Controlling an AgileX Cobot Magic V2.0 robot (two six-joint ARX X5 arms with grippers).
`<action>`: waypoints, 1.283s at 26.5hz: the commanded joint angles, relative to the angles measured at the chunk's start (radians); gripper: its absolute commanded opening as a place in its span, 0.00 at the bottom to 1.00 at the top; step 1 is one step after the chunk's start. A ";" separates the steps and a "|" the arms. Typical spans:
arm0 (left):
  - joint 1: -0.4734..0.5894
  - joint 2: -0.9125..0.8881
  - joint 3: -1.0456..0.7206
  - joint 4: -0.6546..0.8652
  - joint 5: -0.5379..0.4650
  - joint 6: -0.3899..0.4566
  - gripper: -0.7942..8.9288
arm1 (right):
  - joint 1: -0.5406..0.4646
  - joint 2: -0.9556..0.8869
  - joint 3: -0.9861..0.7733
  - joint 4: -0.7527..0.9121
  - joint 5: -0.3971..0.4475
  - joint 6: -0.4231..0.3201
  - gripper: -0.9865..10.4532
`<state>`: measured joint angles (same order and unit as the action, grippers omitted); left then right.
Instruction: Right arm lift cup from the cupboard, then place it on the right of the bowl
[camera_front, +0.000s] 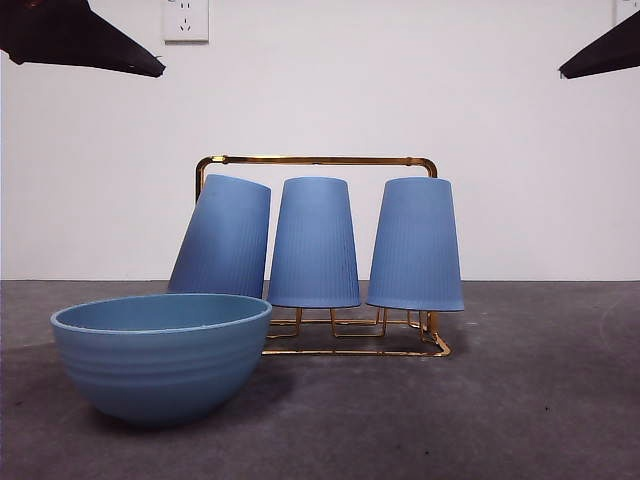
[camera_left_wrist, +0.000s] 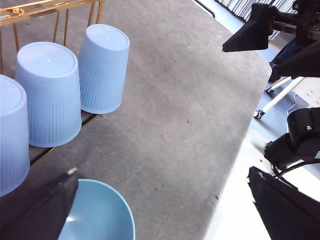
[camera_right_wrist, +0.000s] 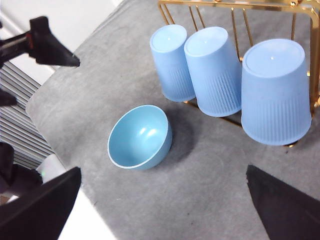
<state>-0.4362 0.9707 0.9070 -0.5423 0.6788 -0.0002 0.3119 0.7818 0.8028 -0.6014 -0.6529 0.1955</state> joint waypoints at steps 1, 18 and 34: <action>-0.005 0.010 0.022 0.010 0.001 -0.008 0.69 | 0.024 0.063 0.076 -0.024 0.026 0.033 0.55; -0.005 -0.004 0.022 -0.083 -0.002 -0.016 0.69 | 0.175 0.733 0.741 -0.503 0.491 -0.054 0.55; -0.005 -0.134 0.022 -0.124 -0.002 -0.042 0.68 | 0.207 1.173 1.069 -0.629 0.616 -0.023 0.48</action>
<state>-0.4362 0.8337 0.9081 -0.6708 0.6777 -0.0414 0.5156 1.9316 1.8454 -1.2289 -0.0345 0.1619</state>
